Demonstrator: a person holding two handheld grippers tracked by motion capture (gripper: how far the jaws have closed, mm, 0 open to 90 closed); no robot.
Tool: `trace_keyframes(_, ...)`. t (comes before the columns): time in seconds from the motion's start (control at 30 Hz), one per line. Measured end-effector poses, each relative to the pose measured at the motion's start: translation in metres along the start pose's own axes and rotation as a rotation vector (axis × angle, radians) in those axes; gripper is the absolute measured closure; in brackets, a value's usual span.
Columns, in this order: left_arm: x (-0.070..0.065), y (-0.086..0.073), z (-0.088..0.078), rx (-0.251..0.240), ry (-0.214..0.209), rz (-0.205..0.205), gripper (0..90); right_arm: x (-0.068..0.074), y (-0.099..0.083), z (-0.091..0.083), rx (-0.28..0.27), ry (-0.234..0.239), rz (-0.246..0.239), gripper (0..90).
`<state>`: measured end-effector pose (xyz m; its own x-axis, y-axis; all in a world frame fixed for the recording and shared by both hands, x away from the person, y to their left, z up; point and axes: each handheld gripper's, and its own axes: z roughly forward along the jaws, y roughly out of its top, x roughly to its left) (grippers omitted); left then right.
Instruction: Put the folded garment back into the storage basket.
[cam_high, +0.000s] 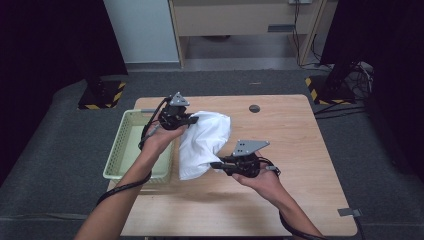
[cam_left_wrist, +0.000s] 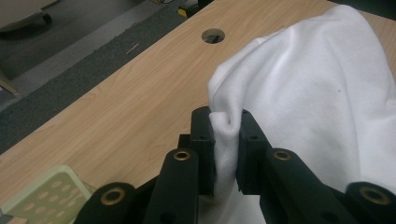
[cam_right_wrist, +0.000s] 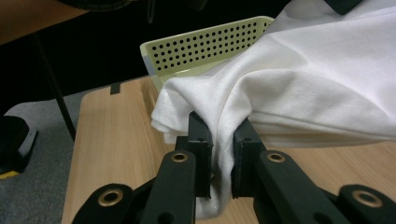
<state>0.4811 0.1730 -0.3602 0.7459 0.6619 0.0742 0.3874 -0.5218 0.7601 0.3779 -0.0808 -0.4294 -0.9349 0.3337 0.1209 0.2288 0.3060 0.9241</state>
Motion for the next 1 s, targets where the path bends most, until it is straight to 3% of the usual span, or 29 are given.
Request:
trace_keyframes(0.47, 0.017, 0.002, -0.018, -0.016, 0.024, -0.011, 80.7, 0.0, 0.014, 0.019, -0.015, 0.014, -0.019, 81.4)
trace_keyframes(1.0, 0.039, -0.006, -0.043, 0.004, 0.076, -0.016, 80.7, -0.002, 0.028, 0.052, -0.037, 0.058, -0.048, 81.4)
